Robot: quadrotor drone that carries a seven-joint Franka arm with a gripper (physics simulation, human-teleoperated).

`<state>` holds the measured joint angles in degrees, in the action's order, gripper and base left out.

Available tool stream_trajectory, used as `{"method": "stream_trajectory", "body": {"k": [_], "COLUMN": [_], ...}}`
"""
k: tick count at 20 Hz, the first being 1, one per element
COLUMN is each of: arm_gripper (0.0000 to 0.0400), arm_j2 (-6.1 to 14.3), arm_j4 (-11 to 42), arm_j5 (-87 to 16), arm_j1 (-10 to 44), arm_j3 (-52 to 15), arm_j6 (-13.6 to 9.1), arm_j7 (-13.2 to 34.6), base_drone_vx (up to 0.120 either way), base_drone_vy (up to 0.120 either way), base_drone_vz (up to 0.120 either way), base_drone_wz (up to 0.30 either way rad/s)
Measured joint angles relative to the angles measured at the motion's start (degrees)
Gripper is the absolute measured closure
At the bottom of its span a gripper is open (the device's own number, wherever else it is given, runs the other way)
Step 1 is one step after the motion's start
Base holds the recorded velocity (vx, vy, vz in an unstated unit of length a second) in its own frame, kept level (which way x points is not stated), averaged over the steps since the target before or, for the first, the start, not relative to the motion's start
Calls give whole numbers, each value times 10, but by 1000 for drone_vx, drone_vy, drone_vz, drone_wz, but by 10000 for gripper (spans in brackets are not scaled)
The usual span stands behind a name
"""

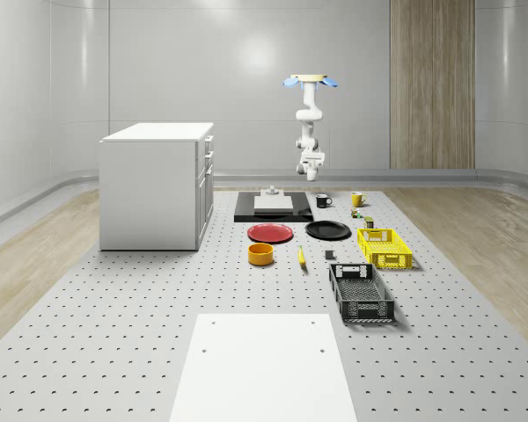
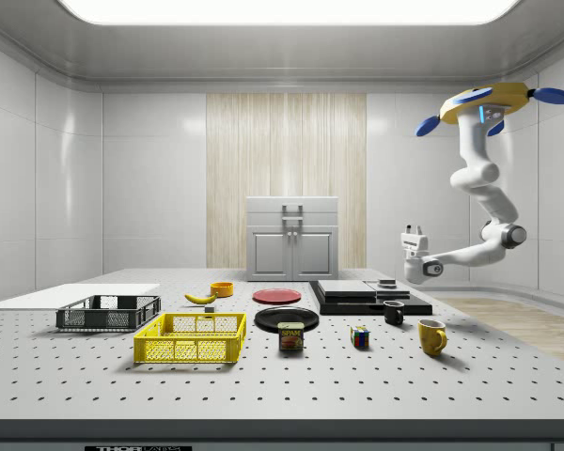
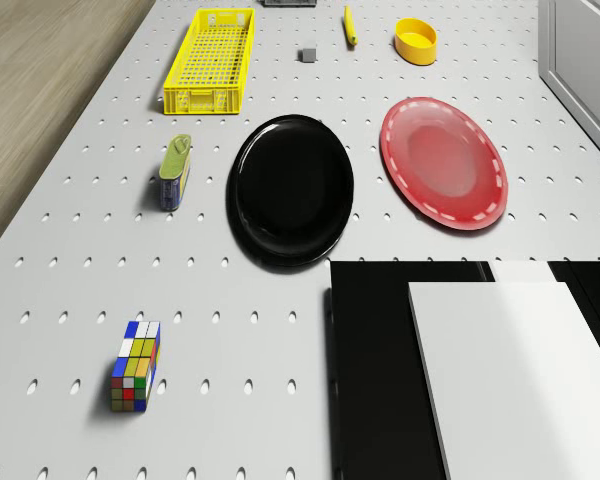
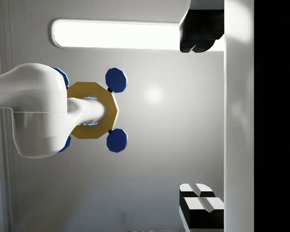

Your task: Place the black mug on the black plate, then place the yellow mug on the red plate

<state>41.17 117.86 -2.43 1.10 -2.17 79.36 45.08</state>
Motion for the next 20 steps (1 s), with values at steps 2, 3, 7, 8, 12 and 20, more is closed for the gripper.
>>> {"method": "stream_trajectory", "body": {"k": [2,3,7,8,12,20], "arm_gripper": [0,0,0,0,0,0], "arm_j2": [1,1,3,4,9,51], "arm_j4": [1,2,7,9,28,215], "arm_j5": [-11,-17,-59,-75,-170,-579], "arm_j1": [2,4,13,16,38,143], "arm_j3": [-8,-12,-42,-53,-120,-377], "arm_j6": [1,1,4,5,9,24], "arm_j7": [1,2,8,10,24,114], "base_drone_vx": [40,40,120,120,120,120], "base_drone_vy": [0,0,0,0,0,0], "base_drone_vz": [0,0,0,0,0,-115], "base_drone_wz": [0,0,0,0,0,0]}}
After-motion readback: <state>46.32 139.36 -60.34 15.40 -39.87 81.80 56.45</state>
